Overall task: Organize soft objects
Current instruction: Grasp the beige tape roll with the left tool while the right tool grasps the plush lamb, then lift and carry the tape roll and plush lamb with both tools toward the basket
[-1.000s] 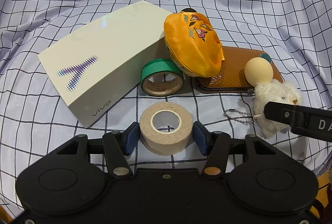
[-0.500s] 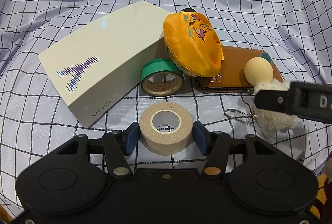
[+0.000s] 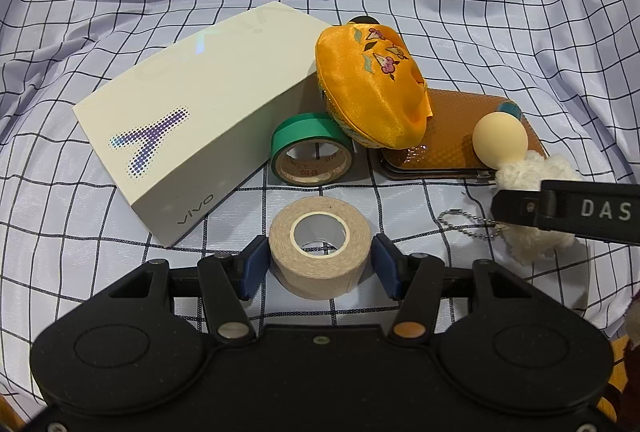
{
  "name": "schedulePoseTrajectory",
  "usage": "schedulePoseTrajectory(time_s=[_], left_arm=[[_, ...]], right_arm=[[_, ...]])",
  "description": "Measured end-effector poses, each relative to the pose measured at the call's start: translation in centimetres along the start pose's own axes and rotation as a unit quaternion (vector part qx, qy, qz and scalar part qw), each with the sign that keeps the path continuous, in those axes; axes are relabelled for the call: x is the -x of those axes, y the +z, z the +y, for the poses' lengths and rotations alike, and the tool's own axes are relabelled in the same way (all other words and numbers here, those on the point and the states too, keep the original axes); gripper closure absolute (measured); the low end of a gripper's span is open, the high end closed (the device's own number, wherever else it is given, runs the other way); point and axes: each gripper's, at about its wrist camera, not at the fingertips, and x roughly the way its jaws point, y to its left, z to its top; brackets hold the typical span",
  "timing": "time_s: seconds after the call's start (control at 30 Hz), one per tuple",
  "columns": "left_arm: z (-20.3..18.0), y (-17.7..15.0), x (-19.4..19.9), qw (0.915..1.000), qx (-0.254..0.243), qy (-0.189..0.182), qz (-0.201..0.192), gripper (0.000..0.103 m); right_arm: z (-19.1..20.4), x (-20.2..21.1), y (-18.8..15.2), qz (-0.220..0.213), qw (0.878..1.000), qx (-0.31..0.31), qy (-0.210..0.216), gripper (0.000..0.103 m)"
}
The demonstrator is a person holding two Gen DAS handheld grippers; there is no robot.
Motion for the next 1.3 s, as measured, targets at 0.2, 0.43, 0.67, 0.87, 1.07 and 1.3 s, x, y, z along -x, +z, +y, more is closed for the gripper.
schedulePoseTrajectory(time_s=[0.2,0.43,0.67,0.87,1.07,1.3], left_arm=[[0.1,0.0,0.0,1.0000,0.003,0.000,0.001,0.049],[0.0,0.1,0.0,1.0000,0.005,0.002,0.002,0.049],[0.0,0.1,0.1,1.0000,0.006,0.002,0.003,0.049],[-0.1,0.0,0.3,1.0000,0.004,0.003,0.000,0.055],[-0.2,-0.1,0.6,1.0000,0.002,0.006,-0.004,0.055],[-0.2,0.0,1.3,0.9999,0.002,0.010,-0.010,0.055]], right_arm=[[-0.4,1.0,-0.3,-0.015,1.000,0.008,-0.007,0.034],[-0.8,1.6,-0.9,-0.021,1.000,0.016,-0.010,0.034],[-1.4,2.0,-1.2,-0.022,1.000,0.011,-0.010,0.033],[-1.6,2.0,-1.4,-0.020,1.000,0.010,-0.012,0.033],[-1.8,2.1,-1.6,-0.019,1.000,0.013,-0.013,0.033],[-2.0,2.5,-1.9,-0.021,1.000,0.012,-0.013,0.033]])
